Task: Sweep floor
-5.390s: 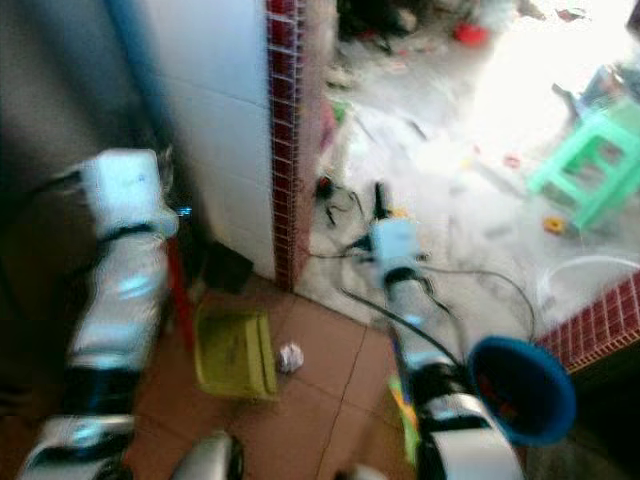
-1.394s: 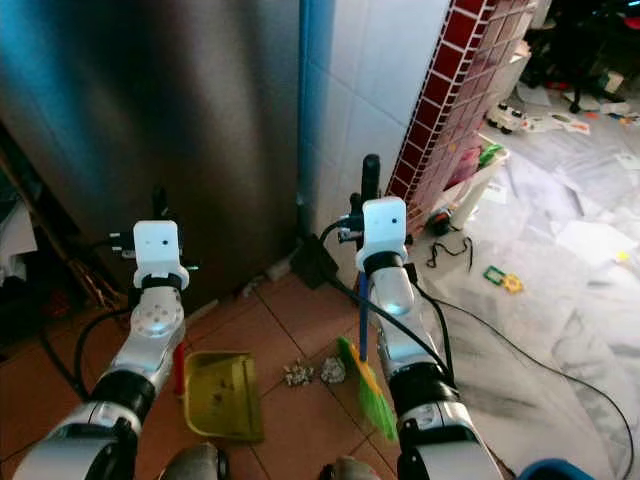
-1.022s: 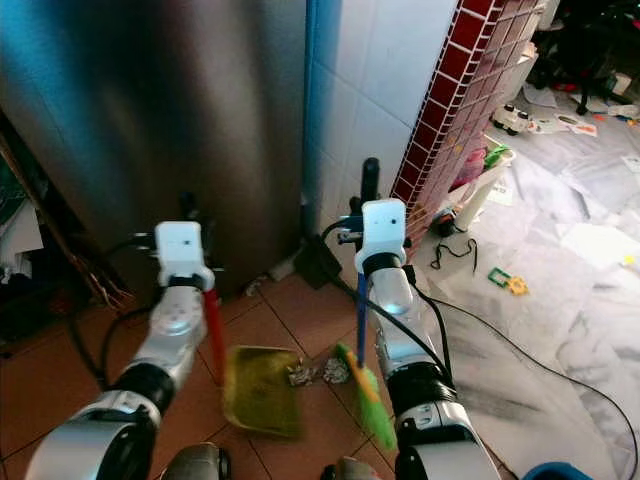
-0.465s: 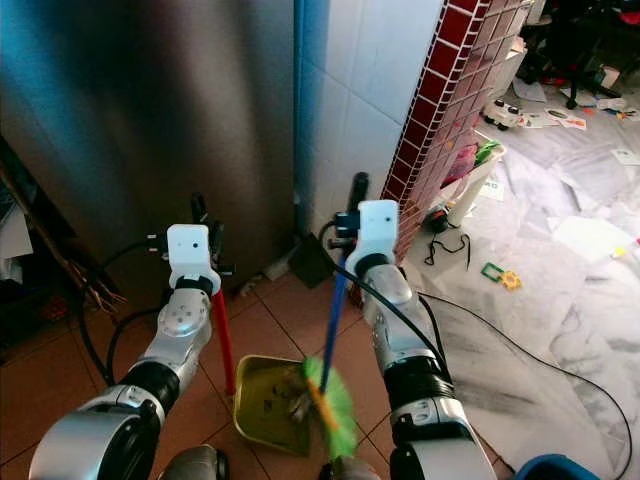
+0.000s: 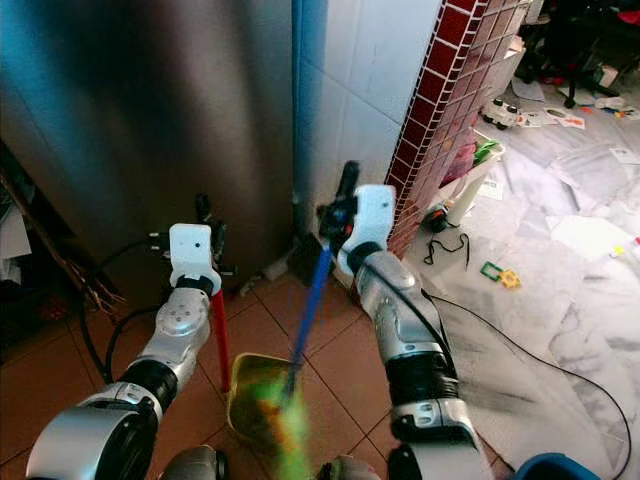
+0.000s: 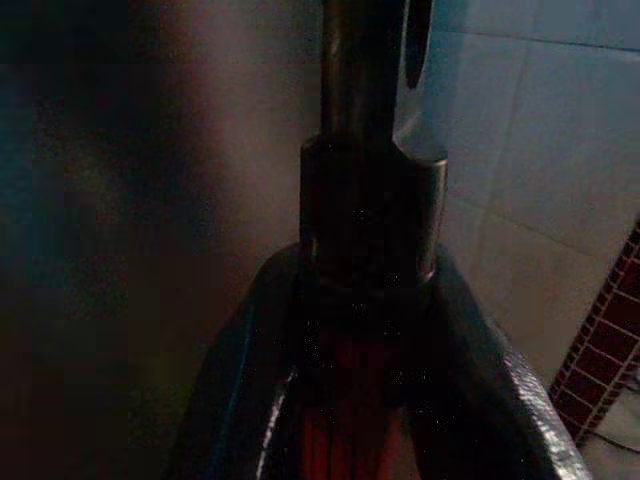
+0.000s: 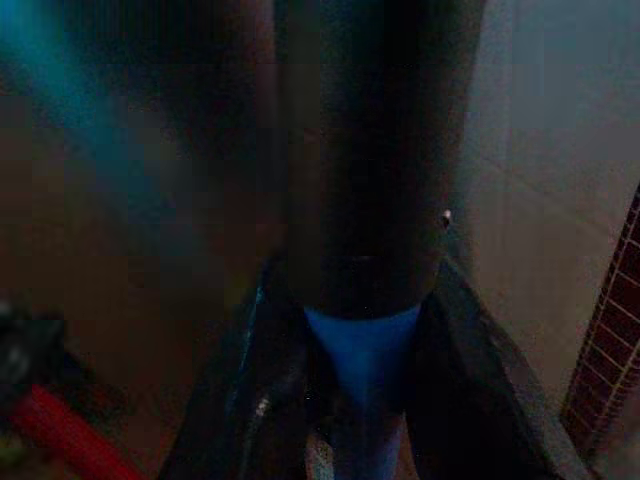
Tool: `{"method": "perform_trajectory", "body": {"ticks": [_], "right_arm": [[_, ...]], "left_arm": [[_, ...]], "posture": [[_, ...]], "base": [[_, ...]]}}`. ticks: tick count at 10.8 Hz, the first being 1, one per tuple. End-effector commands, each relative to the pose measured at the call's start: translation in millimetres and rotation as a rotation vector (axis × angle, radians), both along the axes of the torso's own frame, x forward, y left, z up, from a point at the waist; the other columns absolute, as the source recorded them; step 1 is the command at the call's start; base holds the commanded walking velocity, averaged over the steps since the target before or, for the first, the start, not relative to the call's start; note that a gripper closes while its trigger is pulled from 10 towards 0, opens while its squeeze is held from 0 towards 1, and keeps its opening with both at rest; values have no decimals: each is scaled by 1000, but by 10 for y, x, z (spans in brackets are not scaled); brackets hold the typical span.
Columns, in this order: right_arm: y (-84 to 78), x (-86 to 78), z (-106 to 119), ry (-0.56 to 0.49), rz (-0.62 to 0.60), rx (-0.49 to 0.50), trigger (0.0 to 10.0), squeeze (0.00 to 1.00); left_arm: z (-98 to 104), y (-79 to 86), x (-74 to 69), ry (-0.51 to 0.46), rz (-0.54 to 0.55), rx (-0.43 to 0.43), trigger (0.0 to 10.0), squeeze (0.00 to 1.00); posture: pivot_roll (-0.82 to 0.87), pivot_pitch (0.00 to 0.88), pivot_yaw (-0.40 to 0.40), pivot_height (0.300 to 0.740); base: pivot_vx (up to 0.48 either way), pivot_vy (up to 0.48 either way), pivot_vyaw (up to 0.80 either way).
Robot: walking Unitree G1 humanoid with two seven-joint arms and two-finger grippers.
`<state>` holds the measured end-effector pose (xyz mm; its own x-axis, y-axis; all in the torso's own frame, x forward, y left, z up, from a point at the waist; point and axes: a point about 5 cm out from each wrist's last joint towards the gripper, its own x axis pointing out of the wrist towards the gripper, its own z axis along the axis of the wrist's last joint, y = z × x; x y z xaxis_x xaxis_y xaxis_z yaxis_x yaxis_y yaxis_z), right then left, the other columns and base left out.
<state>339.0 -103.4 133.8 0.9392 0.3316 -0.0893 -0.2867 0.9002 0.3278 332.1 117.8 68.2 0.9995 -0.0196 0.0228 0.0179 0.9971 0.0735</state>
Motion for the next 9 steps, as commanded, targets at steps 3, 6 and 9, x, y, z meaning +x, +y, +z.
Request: {"method": "perform_trajectory", "body": {"ticks": [3,6,9], "right_arm": [[-149,60,226,-169,-116,-30,10000,0],[-271,56,419,-293,-179,-87,10000,0],[-356,132,630,-377,-260,-28,10000,0]], "left_arm": [[16,-56,33,22,2,-57,10000,0],[5,-88,34,38,-47,-72,10000,0],[-17,-108,29,57,-78,-76,10000,0]], "posture": [[-85,38,-55,740],[-86,40,-55,740],[-87,37,-52,740]], "base": [[0,0,0],[0,0,0],[0,0,0]]}}
